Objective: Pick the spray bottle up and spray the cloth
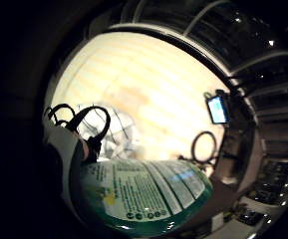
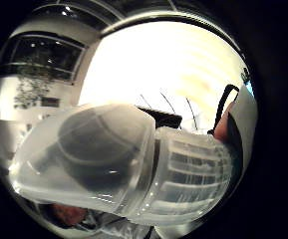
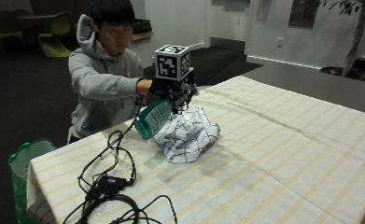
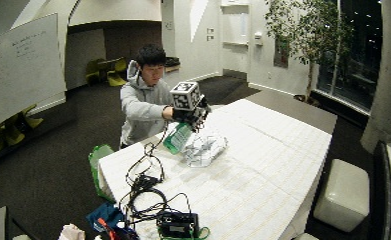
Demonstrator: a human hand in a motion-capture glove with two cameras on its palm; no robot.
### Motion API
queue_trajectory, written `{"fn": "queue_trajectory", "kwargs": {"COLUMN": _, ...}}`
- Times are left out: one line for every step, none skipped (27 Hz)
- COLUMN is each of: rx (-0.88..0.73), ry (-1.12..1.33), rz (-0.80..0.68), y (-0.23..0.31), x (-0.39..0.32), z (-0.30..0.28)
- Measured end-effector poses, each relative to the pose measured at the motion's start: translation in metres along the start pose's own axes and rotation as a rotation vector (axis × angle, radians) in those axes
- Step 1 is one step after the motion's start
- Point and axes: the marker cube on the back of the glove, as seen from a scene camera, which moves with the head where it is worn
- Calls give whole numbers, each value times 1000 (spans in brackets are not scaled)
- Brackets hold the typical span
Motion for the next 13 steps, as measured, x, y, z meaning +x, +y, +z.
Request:
{"fn": "queue_trajectory", "kwargs": {"rx": -29, "ry": 36, "rz": -3, "y": 2, "x": -5, "z": 5}}
{"fn": "queue_trajectory", "kwargs": {"rx": -56, "ry": 60, "rz": -4, "y": 4, "x": -10, "z": 12}}
{"fn": "queue_trajectory", "kwargs": {"rx": -79, "ry": 74, "rz": -4, "y": 5, "x": -14, "z": 21}}
{"fn": "queue_trajectory", "kwargs": {"rx": -99, "ry": 83, "rz": -2, "y": 6, "x": -18, "z": 32}}
{"fn": "queue_trajectory", "kwargs": {"rx": -118, "ry": 90, "rz": 2, "y": 7, "x": -21, "z": 44}}
{"fn": "queue_trajectory", "kwargs": {"rx": -136, "ry": 98, "rz": 6, "y": 8, "x": -23, "z": 55}}
{"fn": "queue_trajectory", "kwargs": {"rx": -152, "ry": 107, "rz": 10, "y": 9, "x": -25, "z": 65}}
{"fn": "queue_trajectory", "kwargs": {"rx": -167, "ry": 115, "rz": 13, "y": 9, "x": -27, "z": 73}}
{"fn": "queue_trajectory", "kwargs": {"rx": -178, "ry": 122, "rz": 16, "y": 10, "x": -29, "z": 79}}
{"fn": "queue_trajectory", "kwargs": {"rx": -185, "ry": 126, "rz": 18, "y": 11, "x": -32, "z": 83}}
{"fn": "queue_trajectory", "kwargs": {"rx": -189, "ry": 130, "rz": 20, "y": 11, "x": -34, "z": 85}}
{"fn": "queue_trajectory", "kwargs": {"rx": -189, "ry": 134, "rz": 22, "y": 12, "x": -37, "z": 85}}
{"fn": "queue_trajectory", "kwargs": {"rx": -187, "ry": 138, "rz": 21, "y": 13, "x": -38, "z": 83}}
